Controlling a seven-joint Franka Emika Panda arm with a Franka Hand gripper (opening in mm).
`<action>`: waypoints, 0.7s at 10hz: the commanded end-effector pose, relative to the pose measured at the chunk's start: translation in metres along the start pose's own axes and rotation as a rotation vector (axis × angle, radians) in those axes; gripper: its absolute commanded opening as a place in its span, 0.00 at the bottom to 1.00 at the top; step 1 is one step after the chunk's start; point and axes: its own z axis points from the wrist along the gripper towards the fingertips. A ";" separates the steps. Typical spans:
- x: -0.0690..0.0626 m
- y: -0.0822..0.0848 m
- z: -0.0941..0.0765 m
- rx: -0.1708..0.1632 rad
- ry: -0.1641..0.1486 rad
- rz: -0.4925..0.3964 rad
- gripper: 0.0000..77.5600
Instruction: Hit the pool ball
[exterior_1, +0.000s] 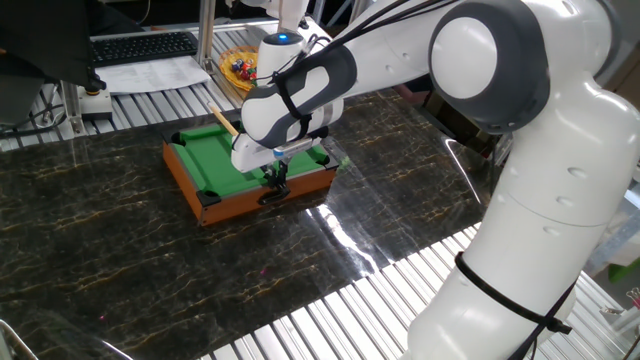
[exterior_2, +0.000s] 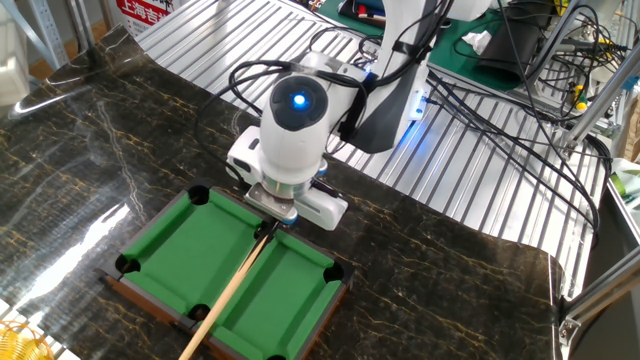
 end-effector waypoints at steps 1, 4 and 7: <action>-0.001 0.000 -0.001 -0.041 -0.002 0.010 0.01; -0.001 0.000 -0.001 -0.060 -0.003 0.013 0.01; -0.001 0.000 -0.001 -0.051 -0.002 0.010 0.01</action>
